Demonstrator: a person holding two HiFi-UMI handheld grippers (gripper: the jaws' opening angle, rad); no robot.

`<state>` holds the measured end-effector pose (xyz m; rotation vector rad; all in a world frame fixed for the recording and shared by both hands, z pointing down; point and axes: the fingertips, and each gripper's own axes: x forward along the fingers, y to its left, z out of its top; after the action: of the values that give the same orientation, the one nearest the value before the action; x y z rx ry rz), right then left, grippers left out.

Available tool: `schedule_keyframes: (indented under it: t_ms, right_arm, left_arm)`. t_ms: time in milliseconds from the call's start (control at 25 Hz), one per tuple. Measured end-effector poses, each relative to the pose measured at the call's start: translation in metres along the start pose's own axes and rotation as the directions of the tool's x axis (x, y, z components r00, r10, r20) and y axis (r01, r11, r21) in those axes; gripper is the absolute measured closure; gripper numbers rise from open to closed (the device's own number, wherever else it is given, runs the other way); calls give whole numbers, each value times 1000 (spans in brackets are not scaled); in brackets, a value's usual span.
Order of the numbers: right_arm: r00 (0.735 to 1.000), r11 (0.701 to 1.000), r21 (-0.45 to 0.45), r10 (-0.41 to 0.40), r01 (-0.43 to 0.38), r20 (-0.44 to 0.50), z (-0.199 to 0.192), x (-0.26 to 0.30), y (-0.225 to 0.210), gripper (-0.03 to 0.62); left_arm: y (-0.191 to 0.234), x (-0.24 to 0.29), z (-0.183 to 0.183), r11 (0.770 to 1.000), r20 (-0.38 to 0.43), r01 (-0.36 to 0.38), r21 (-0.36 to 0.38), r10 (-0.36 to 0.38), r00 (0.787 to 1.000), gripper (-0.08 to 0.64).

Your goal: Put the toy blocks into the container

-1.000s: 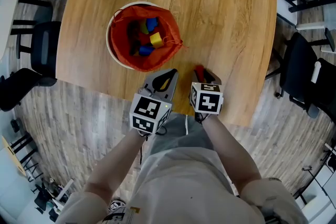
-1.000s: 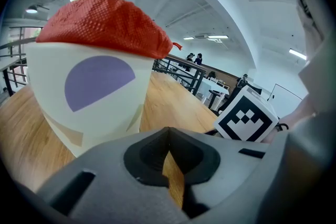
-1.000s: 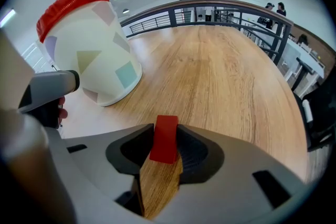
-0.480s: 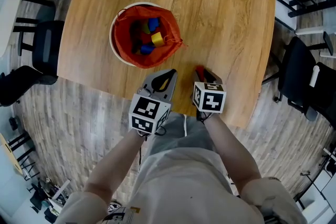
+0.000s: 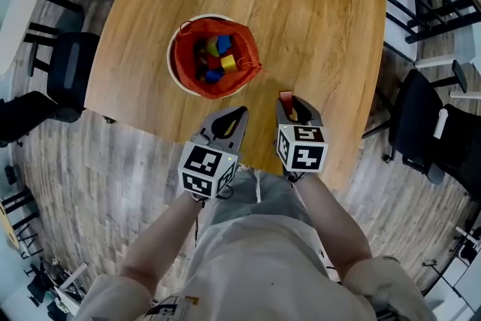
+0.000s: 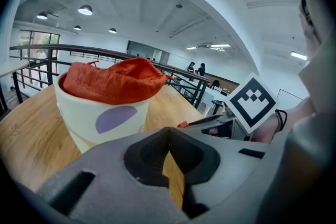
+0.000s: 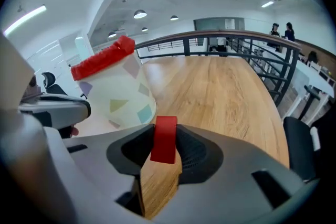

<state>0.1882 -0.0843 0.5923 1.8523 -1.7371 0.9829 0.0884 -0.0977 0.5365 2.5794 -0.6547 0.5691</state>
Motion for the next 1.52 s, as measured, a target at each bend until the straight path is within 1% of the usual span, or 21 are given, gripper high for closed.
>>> schedule_keyframes:
  t_ms: [120, 240, 360, 480, 720, 840, 960, 1080, 1280, 1400, 1520]
  right_arm:
    - [998, 998, -52, 21, -18, 64, 29, -19, 9, 456]
    - [989, 993, -116, 41, -24, 144, 62, -43, 18, 456]
    - [975, 986, -160, 75, -42, 209, 90, -68, 31, 456]
    - [955, 978, -199, 116, -62, 272, 114, -90, 46, 456]
    - [891, 948, -309, 208, -81, 403, 155, -143, 80, 456]
    - [857, 936, -331, 265, -119, 441, 169, -167, 96, 456]
    - [816, 920, -359, 323, -154, 479, 183, -194, 111, 456]
    - [778, 898, -400, 380, -181, 500, 194, -216, 126, 456]
    - [720, 872, -427, 453, -238, 525, 199, -245, 142, 456]
    - [693, 854, -452, 489, -258, 529, 196, -257, 149, 456]
    - [669, 836, -482, 517, -261, 534, 192, -272, 155, 456]
  left_arm:
    - [-3, -10, 14, 1000, 36, -8, -3, 8, 999, 548]
    - [-5, -23, 33, 1000, 82, -19, 3, 19, 996, 548]
    - [-7, -38, 49, 999, 123, -40, 3, 39, 992, 548]
    - [-8, -54, 63, 998, 160, -67, 2, 66, 985, 548]
    - [-12, -92, 91, 993, 234, -116, 3, 112, 966, 548]
    - [-12, -113, 104, 988, 275, -153, -7, 149, 950, 548]
    - [-11, -135, 115, 981, 315, -192, -28, 190, 930, 548]
    - [-13, -157, 128, 974, 353, -224, -32, 220, 909, 548]
    - [-23, -193, 148, 962, 417, -274, -14, 255, 873, 548]
    - [-29, -211, 156, 955, 453, -295, -20, 271, 849, 548]
    - [-38, -228, 162, 947, 479, -320, -10, 285, 830, 548]
